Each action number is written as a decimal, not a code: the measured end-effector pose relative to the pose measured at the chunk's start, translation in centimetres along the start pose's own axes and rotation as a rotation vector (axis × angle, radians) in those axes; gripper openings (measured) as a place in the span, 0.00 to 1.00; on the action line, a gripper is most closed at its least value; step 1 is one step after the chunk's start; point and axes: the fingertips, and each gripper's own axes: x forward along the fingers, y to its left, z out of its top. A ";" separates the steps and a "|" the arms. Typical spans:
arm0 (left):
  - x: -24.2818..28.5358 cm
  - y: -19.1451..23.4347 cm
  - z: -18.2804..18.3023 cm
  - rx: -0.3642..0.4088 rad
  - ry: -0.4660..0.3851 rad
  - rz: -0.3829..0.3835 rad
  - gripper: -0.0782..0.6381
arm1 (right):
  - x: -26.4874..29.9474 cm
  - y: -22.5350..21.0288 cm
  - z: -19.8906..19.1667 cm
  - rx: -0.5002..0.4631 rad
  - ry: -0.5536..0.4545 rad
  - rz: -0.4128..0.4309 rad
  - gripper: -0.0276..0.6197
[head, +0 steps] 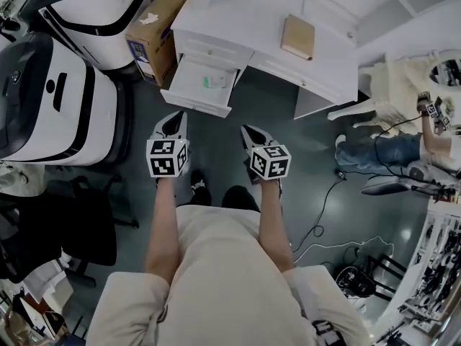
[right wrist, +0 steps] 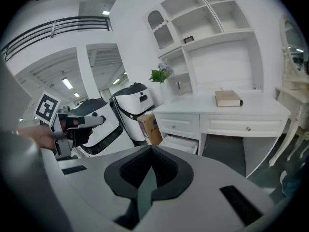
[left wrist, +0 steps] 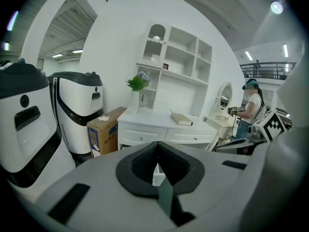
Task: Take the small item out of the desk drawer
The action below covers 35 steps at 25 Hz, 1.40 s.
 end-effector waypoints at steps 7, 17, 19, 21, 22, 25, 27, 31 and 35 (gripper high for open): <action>3.3 2.1 0.3 -0.014 0.012 0.011 0.13 | 3.7 -2.8 3.4 -0.094 -0.008 -0.017 0.08; 12.1 4.5 0.1 -0.013 0.062 0.081 0.13 | 16.7 -7.7 6.5 -0.411 0.137 0.137 0.08; 14.2 4.4 0.3 -0.015 0.080 0.082 0.13 | 19.6 -8.9 6.4 -0.456 0.184 0.168 0.08; 16.1 4.4 0.3 -0.024 0.093 0.091 0.13 | 22.1 -10.0 6.3 -0.446 0.208 0.204 0.08; 17.1 4.4 0.2 -0.032 0.098 0.099 0.13 | 23.2 -10.6 6.3 -0.427 0.218 0.221 0.08; 20.0 4.1 -0.1 -0.056 0.115 0.114 0.13 | 26.0 -12.3 5.9 -0.407 0.258 0.257 0.08; 21.7 3.8 -0.4 -0.070 0.125 0.118 0.13 | 27.5 -13.3 5.3 -0.406 0.289 0.277 0.08; 24.0 3.6 -1.1 -0.112 0.136 0.139 0.13 | 30.1 -14.9 3.5 -0.382 0.360 0.309 0.08; 25.5 4.8 -1.6 -0.171 0.114 0.202 0.13 | 32.5 -16.5 1.7 -0.412 0.459 0.298 0.08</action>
